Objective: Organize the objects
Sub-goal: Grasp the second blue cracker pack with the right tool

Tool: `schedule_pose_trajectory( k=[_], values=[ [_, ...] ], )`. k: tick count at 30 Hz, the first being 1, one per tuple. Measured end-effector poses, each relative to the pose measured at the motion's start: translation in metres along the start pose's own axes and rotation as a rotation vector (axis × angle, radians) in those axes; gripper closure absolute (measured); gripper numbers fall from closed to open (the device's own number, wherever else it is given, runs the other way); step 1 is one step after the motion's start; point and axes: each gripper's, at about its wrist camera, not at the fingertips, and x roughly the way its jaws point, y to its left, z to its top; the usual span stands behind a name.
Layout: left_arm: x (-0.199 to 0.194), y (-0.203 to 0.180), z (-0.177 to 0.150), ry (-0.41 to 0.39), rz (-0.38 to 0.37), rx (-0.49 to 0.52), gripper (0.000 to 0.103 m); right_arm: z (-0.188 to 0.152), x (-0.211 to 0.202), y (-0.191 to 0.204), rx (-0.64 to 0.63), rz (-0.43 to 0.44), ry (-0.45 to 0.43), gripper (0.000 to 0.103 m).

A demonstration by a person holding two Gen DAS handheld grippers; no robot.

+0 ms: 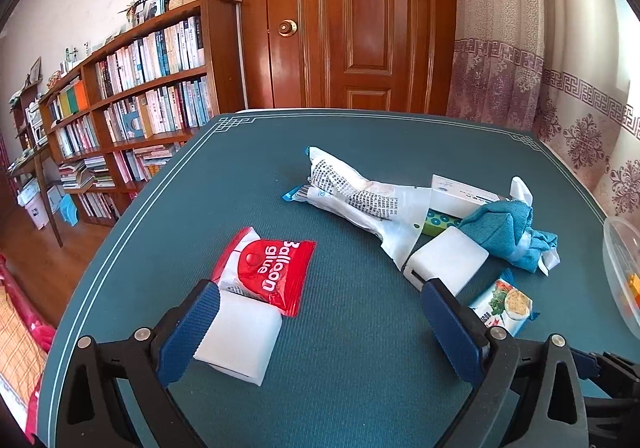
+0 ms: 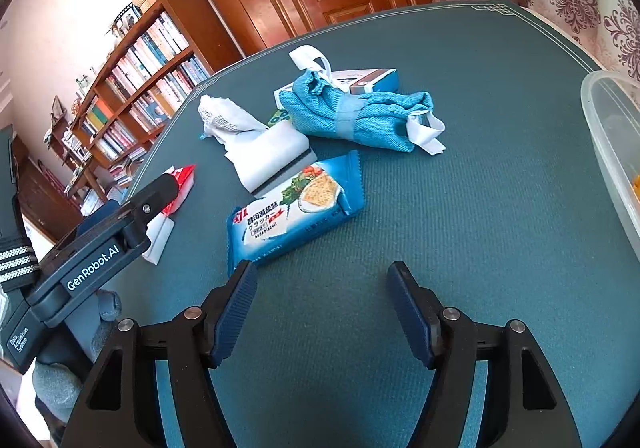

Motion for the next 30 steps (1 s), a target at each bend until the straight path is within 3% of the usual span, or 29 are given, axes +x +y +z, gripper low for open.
schedule_pose_trajectory(
  k=[8, 15, 25, 28, 30],
  values=[
    [0.006, 0.021, 0.003, 0.018, 0.020, -0.086, 0.001, 0.016, 0.021, 0.017, -0.009, -0.015, -0.004, 0.034],
    [0.013, 0.036, 0.001, 0.048, 0.030, -0.157, 0.001, 0.034, 0.038, 0.023, 0.004, -0.062, -0.017, 0.027],
    [0.014, 0.037, 0.001, 0.054, 0.032, -0.171, 0.001, 0.032, 0.046, 0.039, -0.135, -0.180, -0.032, 0.025],
    [0.011, 0.033, 0.001, 0.038, 0.029, -0.147, 0.001, 0.029, 0.042, 0.034, -0.136, -0.183, -0.037, 0.029],
    [0.010, 0.029, 0.000, 0.030, 0.026, -0.131, 0.001, 0.026, 0.037, 0.030, -0.138, -0.192, -0.039, 0.037]
  ],
)
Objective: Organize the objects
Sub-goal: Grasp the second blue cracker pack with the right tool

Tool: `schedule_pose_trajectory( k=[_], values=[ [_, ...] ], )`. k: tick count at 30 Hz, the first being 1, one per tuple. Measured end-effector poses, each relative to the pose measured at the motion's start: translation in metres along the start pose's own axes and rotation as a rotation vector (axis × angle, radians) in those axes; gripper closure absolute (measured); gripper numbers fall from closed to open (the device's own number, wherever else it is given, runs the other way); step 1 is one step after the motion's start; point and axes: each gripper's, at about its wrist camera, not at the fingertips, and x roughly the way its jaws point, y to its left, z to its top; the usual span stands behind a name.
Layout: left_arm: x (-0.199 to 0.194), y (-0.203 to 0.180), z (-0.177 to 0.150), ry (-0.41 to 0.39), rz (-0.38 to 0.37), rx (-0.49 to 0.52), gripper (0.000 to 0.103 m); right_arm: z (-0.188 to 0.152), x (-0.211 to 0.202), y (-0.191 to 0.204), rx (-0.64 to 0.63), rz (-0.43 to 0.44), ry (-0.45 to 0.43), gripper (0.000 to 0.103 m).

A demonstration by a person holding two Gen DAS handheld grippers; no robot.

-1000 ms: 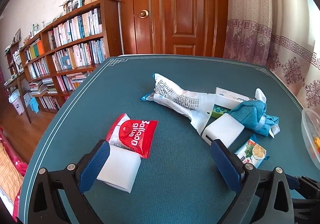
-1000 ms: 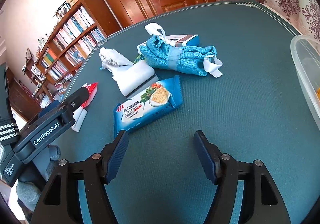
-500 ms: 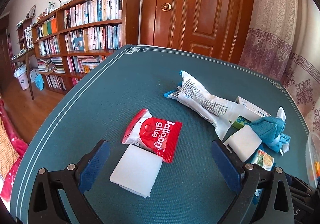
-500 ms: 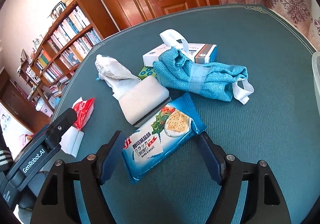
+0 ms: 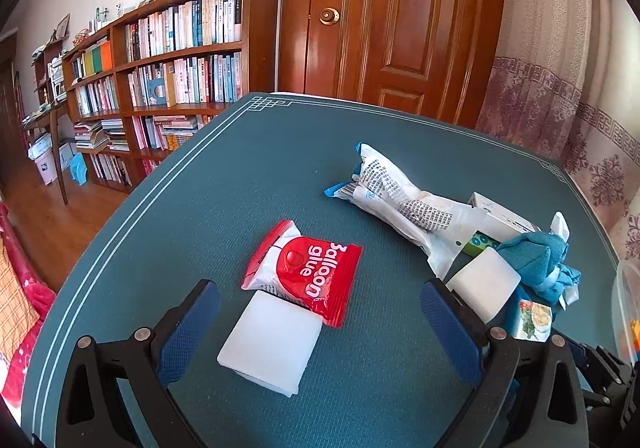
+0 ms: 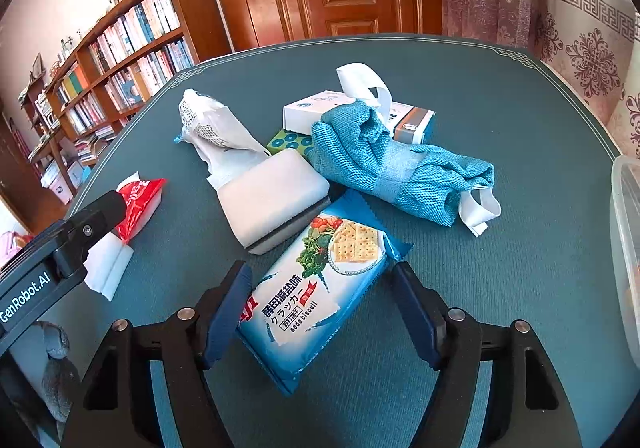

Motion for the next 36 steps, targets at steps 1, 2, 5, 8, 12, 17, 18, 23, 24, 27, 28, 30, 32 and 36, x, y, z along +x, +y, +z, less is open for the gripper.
schedule_pose_trajectory(
  k=[1, 2, 5, 8, 12, 17, 18, 23, 24, 27, 28, 30, 32, 36],
  values=[
    [0.000, -0.002, 0.000, -0.002, -0.001, 0.007, 0.001, -0.002, -0.002, -0.003, -0.003, -0.004, -0.001, 0.039],
    [0.000, -0.004, 0.000, -0.004, -0.002, 0.015, 0.001, -0.004, -0.004, -0.005, -0.005, -0.007, -0.002, 0.043],
    [-0.001, -0.007, -0.001, -0.007, -0.004, 0.036, 0.001, -0.010, -0.011, -0.014, -0.005, 0.000, -0.001, 0.050],
    [-0.003, -0.011, -0.001, -0.013, -0.008, 0.055, 0.001, -0.017, -0.019, -0.024, 0.000, -0.005, 0.000, 0.057],
    [-0.006, -0.020, -0.002, -0.010, -0.031, 0.087, 0.001, -0.025, -0.028, -0.038, 0.008, -0.013, -0.006, 0.060],
    [-0.008, -0.038, -0.003, -0.005, -0.064, 0.152, 0.001, -0.034, -0.036, -0.046, 0.003, -0.020, -0.015, 0.060],
    [-0.008, -0.042, -0.003, -0.005, -0.072, 0.167, 0.001, -0.036, -0.037, -0.047, 0.003, -0.020, -0.016, 0.060],
    [-0.001, -0.064, -0.002, 0.007, -0.111, 0.243, 0.001, -0.041, -0.042, -0.053, 0.015, -0.010, -0.026, 0.060],
    [0.003, -0.068, -0.002, 0.014, -0.117, 0.256, 0.001, -0.042, -0.042, -0.054, 0.017, -0.007, -0.027, 0.060],
    [0.013, -0.079, 0.001, 0.032, -0.141, 0.291, 0.001, -0.043, -0.043, -0.055, 0.018, -0.001, -0.035, 0.060],
    [0.017, -0.082, 0.002, 0.041, -0.149, 0.298, 0.001, -0.044, -0.043, -0.055, 0.015, 0.000, -0.039, 0.060],
    [0.023, -0.087, 0.005, 0.053, -0.174, 0.309, 0.001, -0.045, -0.043, -0.055, 0.012, 0.003, -0.047, 0.060],
    [0.029, -0.092, 0.006, 0.063, -0.194, 0.320, 0.001, -0.046, -0.043, -0.056, 0.012, 0.009, -0.056, 0.060],
    [0.042, -0.100, 0.006, 0.087, -0.204, 0.338, 0.004, -0.046, -0.044, -0.059, 0.025, 0.028, -0.061, 0.060]
  ],
)
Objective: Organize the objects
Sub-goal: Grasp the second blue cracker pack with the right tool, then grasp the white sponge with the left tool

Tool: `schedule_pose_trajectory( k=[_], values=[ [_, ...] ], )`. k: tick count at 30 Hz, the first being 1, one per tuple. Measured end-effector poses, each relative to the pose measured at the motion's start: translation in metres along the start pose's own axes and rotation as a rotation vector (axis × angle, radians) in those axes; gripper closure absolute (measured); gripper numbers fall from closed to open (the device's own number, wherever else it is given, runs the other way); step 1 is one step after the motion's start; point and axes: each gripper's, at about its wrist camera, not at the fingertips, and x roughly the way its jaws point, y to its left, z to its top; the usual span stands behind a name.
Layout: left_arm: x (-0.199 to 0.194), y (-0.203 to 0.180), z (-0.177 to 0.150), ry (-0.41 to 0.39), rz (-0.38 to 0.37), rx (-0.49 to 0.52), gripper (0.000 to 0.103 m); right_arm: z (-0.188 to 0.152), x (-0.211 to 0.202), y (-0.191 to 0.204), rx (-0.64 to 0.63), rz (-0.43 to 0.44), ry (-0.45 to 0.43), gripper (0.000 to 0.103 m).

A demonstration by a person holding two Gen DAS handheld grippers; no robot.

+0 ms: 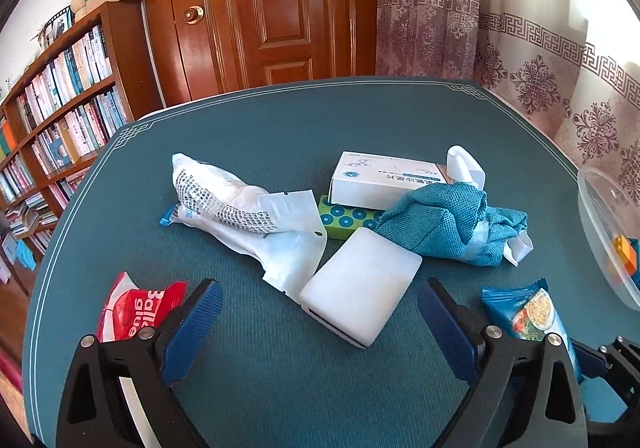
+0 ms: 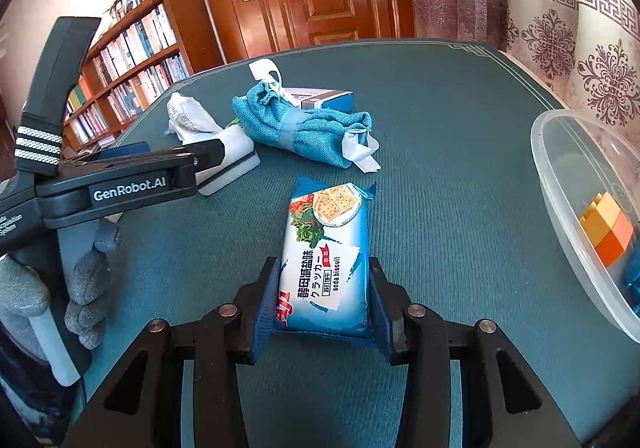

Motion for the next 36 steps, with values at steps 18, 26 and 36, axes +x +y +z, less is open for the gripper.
schedule_pose_trajectory(
  k=[18, 26, 36],
  values=[
    [0.019, -0.010, -0.002, 0.070, -0.069, 0.039, 0.038, 0.000, 0.000, -0.001, 0.008, 0.010, -0.002, 0.060],
    [0.004, -0.012, -0.011, 0.047, -0.072, 0.036, 0.039, 0.000, 0.000, -0.002, 0.008, 0.010, -0.003, 0.060],
    [-0.022, -0.003, -0.037, 0.041, -0.100, -0.026, 0.039, 0.000, -0.001, -0.002, 0.009, 0.012, -0.003, 0.060]
  ],
)
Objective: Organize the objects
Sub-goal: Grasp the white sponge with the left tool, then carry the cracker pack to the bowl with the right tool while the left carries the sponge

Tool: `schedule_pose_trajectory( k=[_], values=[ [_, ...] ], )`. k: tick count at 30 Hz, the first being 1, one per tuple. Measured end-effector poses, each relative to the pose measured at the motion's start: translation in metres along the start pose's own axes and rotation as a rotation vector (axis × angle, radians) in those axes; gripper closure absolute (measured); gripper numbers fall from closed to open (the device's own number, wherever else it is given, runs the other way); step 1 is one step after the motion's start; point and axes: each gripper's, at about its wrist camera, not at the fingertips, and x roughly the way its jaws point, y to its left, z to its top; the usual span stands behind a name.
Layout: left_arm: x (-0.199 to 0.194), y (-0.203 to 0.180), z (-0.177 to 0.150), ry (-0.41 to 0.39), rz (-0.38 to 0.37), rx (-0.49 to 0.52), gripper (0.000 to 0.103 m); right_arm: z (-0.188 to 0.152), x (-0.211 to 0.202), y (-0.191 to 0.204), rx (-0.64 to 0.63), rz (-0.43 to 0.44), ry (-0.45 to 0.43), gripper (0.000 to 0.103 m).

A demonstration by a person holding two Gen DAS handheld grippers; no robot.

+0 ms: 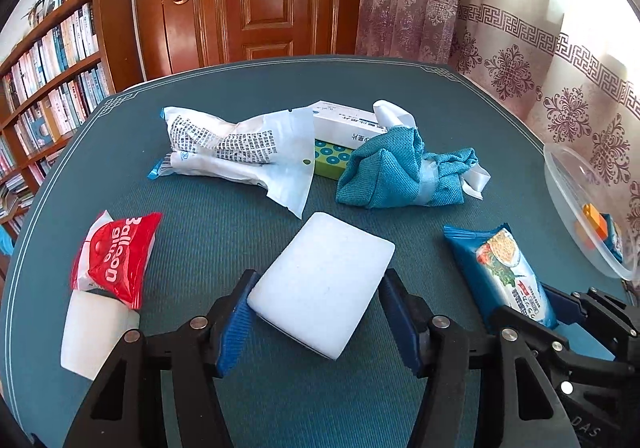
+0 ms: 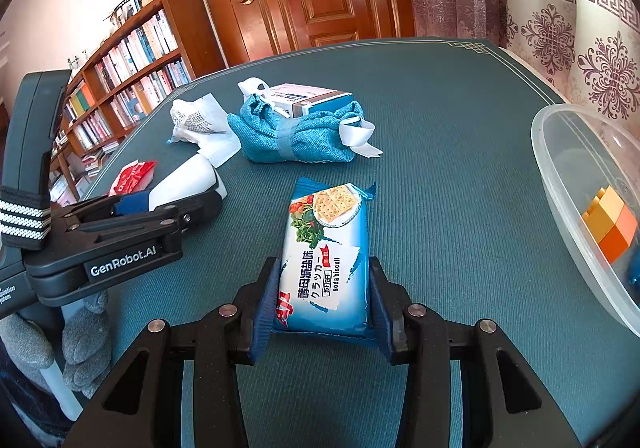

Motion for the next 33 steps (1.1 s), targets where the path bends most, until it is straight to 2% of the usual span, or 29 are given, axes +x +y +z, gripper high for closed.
schedule_pose_trajectory(
  k=[8, 13, 17, 24, 33],
  values=[
    [-0.008, -0.004, -0.007, -0.023, 0.005, -0.008, 0.039, 0.000, 0.000, 0.001, -0.005, -0.005, 0.002, 0.058],
    [-0.008, -0.003, -0.007, -0.031, 0.010, -0.013, 0.039, 0.001, 0.002, 0.009, -0.045, -0.047, 0.009, 0.056],
    [-0.009, -0.002, -0.007, -0.037, 0.012, -0.013, 0.039, 0.001, 0.002, 0.011, -0.055, -0.068, 0.009, 0.058],
    [-0.011, -0.003, -0.009, -0.045, 0.012, -0.012, 0.039, 0.000, -0.007, 0.002, 0.003, -0.046, -0.007, 0.061],
    [-0.012, -0.008, -0.010, -0.049, 0.021, 0.001, 0.039, 0.008, -0.045, -0.021, 0.079, -0.035, -0.080, 0.061]
  ],
)
